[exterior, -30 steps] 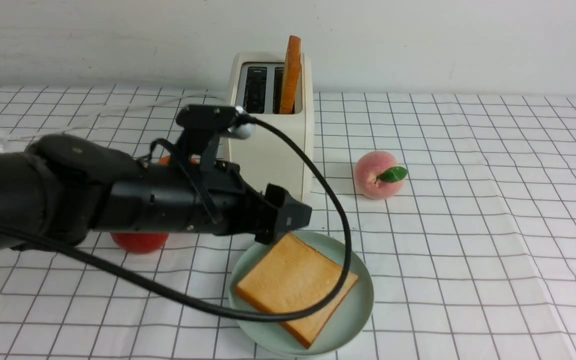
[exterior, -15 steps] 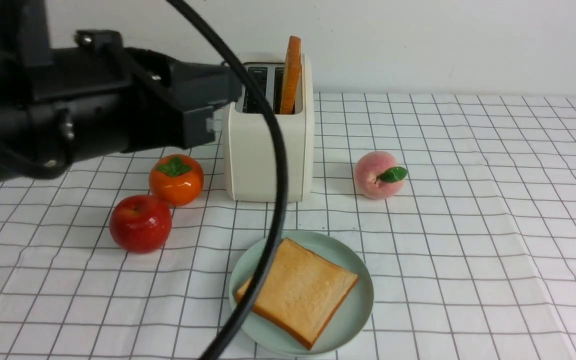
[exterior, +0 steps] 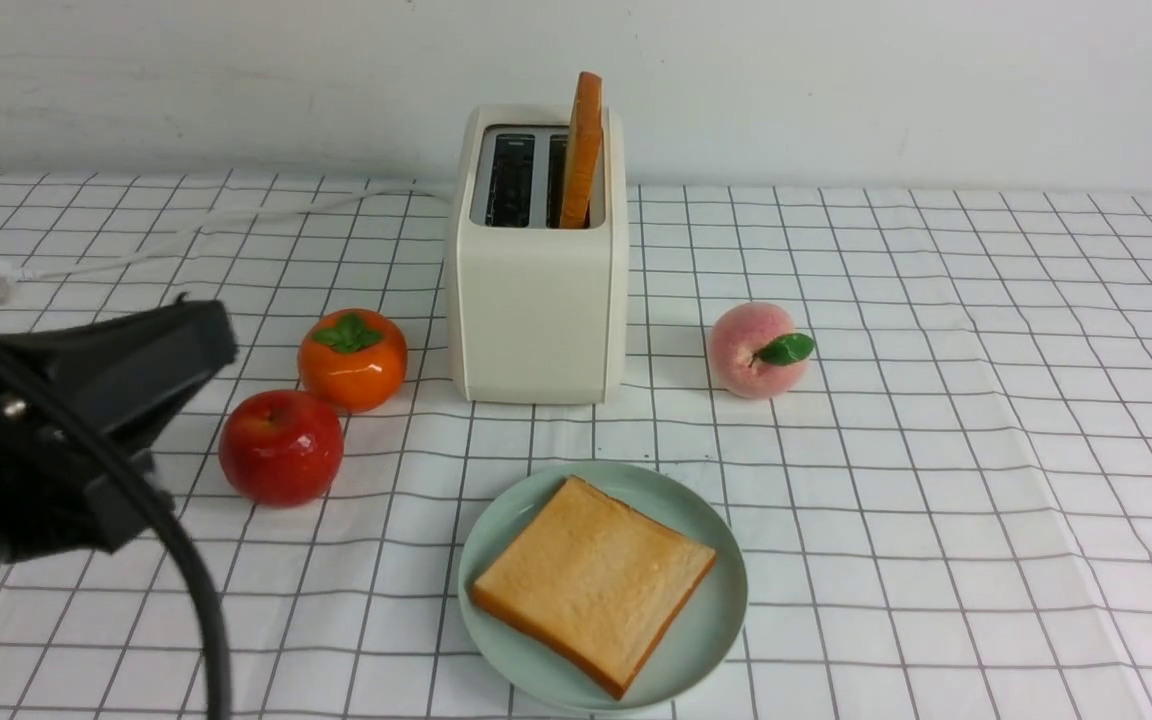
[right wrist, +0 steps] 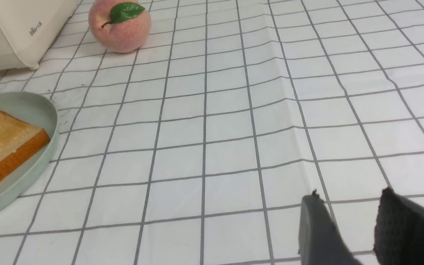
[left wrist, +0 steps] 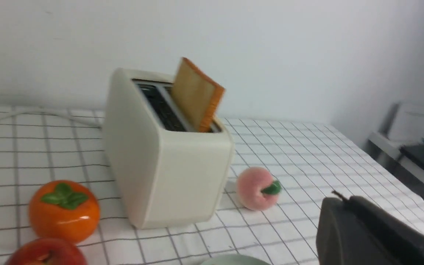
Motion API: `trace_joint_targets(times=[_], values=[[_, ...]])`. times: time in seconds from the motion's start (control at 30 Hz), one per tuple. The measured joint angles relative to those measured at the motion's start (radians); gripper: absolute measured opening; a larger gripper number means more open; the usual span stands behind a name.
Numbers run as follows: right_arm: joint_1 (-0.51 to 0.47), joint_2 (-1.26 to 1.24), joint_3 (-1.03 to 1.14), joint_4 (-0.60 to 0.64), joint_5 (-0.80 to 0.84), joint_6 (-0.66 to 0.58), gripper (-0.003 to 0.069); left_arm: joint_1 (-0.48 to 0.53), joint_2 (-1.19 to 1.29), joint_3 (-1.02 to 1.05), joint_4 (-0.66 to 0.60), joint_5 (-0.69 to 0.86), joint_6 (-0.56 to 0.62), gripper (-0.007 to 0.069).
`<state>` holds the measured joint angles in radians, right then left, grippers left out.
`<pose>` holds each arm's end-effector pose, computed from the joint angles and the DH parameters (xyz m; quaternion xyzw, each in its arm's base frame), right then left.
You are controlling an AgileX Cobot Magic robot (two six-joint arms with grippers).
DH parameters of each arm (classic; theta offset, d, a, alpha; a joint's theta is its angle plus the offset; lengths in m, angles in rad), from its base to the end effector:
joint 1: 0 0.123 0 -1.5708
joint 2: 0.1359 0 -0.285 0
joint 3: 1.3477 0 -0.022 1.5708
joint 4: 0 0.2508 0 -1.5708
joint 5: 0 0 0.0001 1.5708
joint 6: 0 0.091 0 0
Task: Take toasted bread from bread machine on white checkered table place on plate.
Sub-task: 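Grasp the toast slice in the toaster and pull it up out of the slot with the right gripper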
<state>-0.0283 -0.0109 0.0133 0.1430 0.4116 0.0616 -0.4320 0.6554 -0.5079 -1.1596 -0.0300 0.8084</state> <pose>0.0515 0.0037 0.1728 0.0729 0.8082 0.0710 0.5801 0.1301 -0.0573 0.3281 0.0198 0.7237 -0.2540 0.6414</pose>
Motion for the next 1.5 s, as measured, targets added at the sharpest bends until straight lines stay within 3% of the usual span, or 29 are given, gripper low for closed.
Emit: trace_joint_targets(times=[0.2, 0.47, 0.63, 0.77, 0.9, 0.93, 1.0, 1.1, 1.3, 1.5], values=[[0.000, 0.000, 0.008, -0.042, -0.062, -0.049, 0.0239, 0.000, -0.075, 0.053, -0.090, -0.108, 0.004, -0.0013], [0.000, 0.000, 0.013, 0.452, -0.202, 0.209, 0.0239, 0.000, -0.115, 0.069, -0.091, 0.090, 0.089, -0.0013], [0.000, 0.000, 0.013, 0.595, -0.250, 0.230, 0.0234, 0.000, -0.115, 0.069, -0.085, 0.101, 0.139, -0.0013], [0.000, 0.022, -0.055, 0.613, -0.134, 0.175, 0.0178, 0.000, -0.115, 0.069, -0.085, 0.072, 0.157, -0.0013], [0.000, 0.280, -0.299, 0.599, 0.152, -0.090, 0.0054, 0.000, -0.115, 0.080, -0.086, 0.062, 0.159, -0.0013], [0.000, 0.295, -0.299, 0.599, 0.166, -0.104, 0.0054, 0.000, -0.115, 0.080, -0.086, 0.062, 0.159, -0.0013], [0.000, 0.513, -0.474, 0.555, 0.328, -0.251, 0.0010, 0.000, -0.115, 0.081, -0.086, 0.062, 0.159, -0.0013], [0.000, 0.711, -0.639, 0.517, 0.462, -0.329, 0.0002, 0.000, -0.115, 0.081, -0.086, 0.062, 0.161, -0.0013], [0.007, 1.098, -0.929, 0.501, 0.585, -0.372, 0.0002, 0.000, -0.115, 0.081, -0.086, 0.061, 0.161, -0.0013], [0.198, 1.332, -1.233, 0.436, 0.587, -0.289, 0.0002, 0.000, -0.115, 0.081, -0.089, 0.071, 0.161, -0.0013]])
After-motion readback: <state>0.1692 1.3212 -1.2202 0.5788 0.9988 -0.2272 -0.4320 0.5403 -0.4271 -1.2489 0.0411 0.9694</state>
